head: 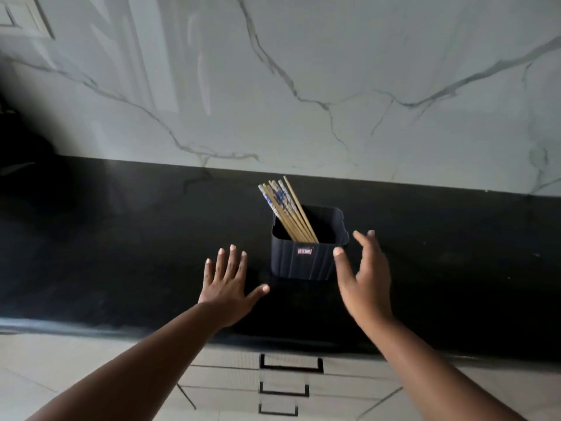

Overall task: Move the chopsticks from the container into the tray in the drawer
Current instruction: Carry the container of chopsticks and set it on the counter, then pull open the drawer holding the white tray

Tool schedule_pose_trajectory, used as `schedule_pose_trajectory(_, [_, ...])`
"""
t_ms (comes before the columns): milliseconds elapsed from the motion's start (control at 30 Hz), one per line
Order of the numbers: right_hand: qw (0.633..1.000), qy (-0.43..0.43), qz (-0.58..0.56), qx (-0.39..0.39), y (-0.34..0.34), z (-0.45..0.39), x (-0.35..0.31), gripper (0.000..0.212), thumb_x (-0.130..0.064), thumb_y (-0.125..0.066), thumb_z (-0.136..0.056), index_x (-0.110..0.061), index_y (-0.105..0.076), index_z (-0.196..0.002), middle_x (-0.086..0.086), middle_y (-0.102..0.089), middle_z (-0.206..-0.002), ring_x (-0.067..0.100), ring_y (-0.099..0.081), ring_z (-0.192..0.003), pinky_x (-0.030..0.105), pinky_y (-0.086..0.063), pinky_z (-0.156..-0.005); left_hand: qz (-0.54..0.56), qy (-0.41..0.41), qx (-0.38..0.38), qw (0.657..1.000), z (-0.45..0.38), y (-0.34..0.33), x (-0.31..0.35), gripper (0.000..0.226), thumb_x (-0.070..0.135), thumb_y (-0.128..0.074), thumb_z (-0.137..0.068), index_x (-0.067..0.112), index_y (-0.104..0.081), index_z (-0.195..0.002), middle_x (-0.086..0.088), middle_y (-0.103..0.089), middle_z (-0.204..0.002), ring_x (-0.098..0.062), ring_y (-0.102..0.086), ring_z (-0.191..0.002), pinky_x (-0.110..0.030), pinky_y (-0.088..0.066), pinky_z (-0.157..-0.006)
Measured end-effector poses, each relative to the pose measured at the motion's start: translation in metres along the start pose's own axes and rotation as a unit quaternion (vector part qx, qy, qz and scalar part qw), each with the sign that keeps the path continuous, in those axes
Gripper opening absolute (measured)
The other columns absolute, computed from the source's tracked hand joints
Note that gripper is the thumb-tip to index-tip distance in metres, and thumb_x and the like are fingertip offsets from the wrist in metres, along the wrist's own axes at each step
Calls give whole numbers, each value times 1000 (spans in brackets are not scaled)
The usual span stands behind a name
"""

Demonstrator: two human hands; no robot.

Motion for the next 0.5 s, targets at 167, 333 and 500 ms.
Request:
schedule_pose_trajectory(167, [931, 327, 76, -144, -27, 116, -23, 18, -32, -59, -88, -21, -64, -103, 2, -62, -105, 21, -57, -93, 34, -44, -80, -14, 11, -4, 1000, 18, -15, -1, 96, 79, -1, -77, 19, 3, -153, -6, 15, -161, -25, 19, -146, -46, 11, -118])
schedule_pose_trajectory(333, [870, 223, 179, -402, -93, 190, 40, 34, -33, -47, -88, -21, -53, -119, -3, -56, -117, 21, -58, -105, 37, -52, -87, -17, 3, 13, 1000, 30, -18, 3, 94, 78, 0, -79, 20, 2, -154, -3, 10, -162, -23, 16, -147, -45, 9, -118])
schedule_pose_trajectory(500, [874, 103, 199, -432, -128, 187, 66, 46, -33, -39, -99, -12, -41, -140, 7, -49, -141, 27, -46, -127, 35, -36, -104, 0, 23, 28, 999, 23, -17, 0, 91, 78, -14, -83, 21, -6, -154, 3, 2, -162, -19, 10, -148, -46, 5, -119])
Point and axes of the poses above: each hand's wrist, its own z-axis away from the middle knuckle, its own y-axis out of the back of the hand, x = y × z, the point moved 6 cm from there along -z, towards the middle knuckle
